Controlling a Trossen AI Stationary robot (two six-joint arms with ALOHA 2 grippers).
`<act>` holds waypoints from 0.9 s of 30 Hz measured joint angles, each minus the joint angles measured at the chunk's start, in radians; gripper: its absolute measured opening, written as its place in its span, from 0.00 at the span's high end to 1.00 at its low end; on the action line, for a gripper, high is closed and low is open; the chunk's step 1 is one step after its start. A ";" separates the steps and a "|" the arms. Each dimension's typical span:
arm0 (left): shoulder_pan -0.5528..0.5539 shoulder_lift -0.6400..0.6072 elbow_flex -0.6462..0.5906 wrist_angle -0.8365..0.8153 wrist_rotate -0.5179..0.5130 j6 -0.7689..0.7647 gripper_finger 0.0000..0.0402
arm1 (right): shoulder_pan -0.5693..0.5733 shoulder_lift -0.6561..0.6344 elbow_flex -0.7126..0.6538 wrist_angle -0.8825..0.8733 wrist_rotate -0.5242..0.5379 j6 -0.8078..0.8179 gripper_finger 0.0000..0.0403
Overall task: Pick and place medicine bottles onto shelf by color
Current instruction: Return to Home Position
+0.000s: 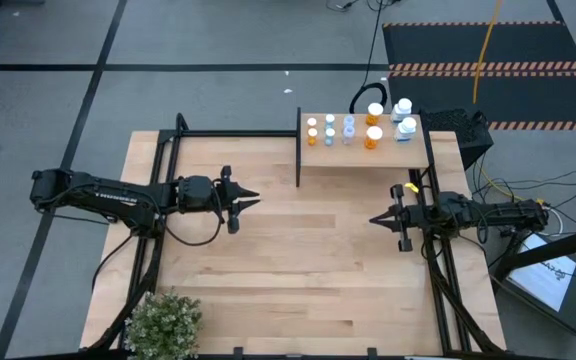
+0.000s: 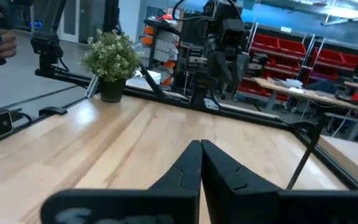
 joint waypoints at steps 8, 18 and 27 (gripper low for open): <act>0.000 -0.001 -0.027 0.029 0.001 0.029 0.83 | 0.000 0.009 0.000 0.005 0.008 0.020 1.00; 0.000 -0.041 -0.168 0.163 0.053 -0.002 0.97 | 0.001 0.009 -0.001 0.012 0.006 0.024 1.00; 0.000 -0.248 -0.302 0.163 0.049 -0.017 0.98 | 0.001 0.009 -0.001 0.012 0.006 0.025 1.00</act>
